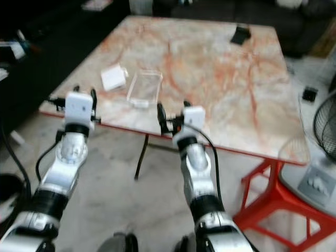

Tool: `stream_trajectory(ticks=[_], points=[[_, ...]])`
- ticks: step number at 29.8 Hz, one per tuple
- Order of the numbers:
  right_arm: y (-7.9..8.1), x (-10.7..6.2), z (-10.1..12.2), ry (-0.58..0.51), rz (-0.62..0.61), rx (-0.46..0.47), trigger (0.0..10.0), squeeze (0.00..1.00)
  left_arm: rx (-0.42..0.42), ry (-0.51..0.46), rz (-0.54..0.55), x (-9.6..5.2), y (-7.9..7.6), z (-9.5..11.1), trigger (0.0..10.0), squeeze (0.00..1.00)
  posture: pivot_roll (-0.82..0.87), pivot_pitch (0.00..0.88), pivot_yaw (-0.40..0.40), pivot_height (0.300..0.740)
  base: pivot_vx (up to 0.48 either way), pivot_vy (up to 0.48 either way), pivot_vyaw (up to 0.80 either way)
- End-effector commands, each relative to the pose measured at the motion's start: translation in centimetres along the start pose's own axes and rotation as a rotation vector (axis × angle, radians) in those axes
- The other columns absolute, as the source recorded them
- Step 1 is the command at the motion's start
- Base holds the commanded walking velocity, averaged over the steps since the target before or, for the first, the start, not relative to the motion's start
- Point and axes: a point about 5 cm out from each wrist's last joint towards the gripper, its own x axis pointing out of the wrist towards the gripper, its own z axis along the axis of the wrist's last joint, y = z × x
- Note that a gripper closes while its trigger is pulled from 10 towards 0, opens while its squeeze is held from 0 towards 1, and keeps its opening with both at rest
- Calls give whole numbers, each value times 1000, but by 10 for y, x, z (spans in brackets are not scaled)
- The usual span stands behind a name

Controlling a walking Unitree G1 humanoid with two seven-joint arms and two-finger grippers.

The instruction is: Picking trash to rubbish bin

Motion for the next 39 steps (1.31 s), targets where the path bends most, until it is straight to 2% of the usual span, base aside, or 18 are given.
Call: stream_trajectory(ticks=[1,8,11,13,15,17,19,21,22,23,24,27,29,30,31,33,37,39], points=[[2,-2,-3,12,3,10,10000,0,4,-7,2,0,-1,1,10000,0,116,144,32,728,-296,0,0],[1,-8,-13,60,8,5,10000,0,-11,54,1,-7,0,-11,10000,0,111,144,29,728,-209,0,0],[-4,-15,-25,120,-14,12,10000,0,-24,173,11,-16,2,-33,10000,0,108,143,30,728,0,0,0],[-11,-30,-46,227,-45,13,10000,0,-18,320,-37,-38,3,-66,10000,0,104,140,29,728,0,0,0],[-14,-37,-54,270,-55,12,10000,0,-18,364,-50,-46,4,-76,10000,0,103,138,29,728,0,0,0],[-24,-62,-78,412,-99,17,10000,0,-41,531,-54,-72,9,-106,10000,0,103,135,27,728,0,0,0],[-28,-73,-87,470,-125,22,10000,0,-26,574,-52,-82,13,-114,10000,0,100,127,22,728,0,0,0],[-37,-98,-105,594,-182,49,10000,0,-11,703,-95,-107,15,-134,10000,0,103,123,21,728,0,0,0],[-37,-98,-105,594,-182,49,10000,0,-11,703,-95,-107,15,-134,10000,0,103,123,21,728,0,0,0],[-41,-117,-116,685,-214,53,10000,0,-1,801,-132,-128,15,-148,10000,0,97,122,22,728,0,0,0],[-42,-124,-120,716,-223,57,10000,0,-1,838,-139,-136,16,-152,10000,0,96,121,22,728,0,0,0],[-43,-131,-124,746,-230,63,10000,0,-6,874,-141,-143,16,-157,10000,0,96,121,22,728,0,0,0],[-45,-164,-139,879,-290,75,10000,0,43,1008,-177,-177,18,-170,10000,0,94,109,22,728,0,0,0],[-46,-190,-148,982,-339,89,10000,0,84,1110,-201,-205,21,-177,10000,0,95,104,21,728,0,0,0],[-45,-208,-154,1047,-369,95,10000,0,93,1181,-194,-223,24,-181,10000,0,94,98,22,728,0,0,0],[-43,-228,-159,1119,-400,105,10000,0,103,1268,-182,-245,29,-185,10000,0,96,94,24,728,0,0,0],[-37,-251,-164,1183,-421,114,10000,0,114,1374,-136,-280,40,-187,10000,0,101,89,29,728,0,0,0],[-36,-254,-165,1186,-422,114,10000,0,116,1390,-124,-286,42,-187,10000,0,100,84,31,728,0,0,0]])
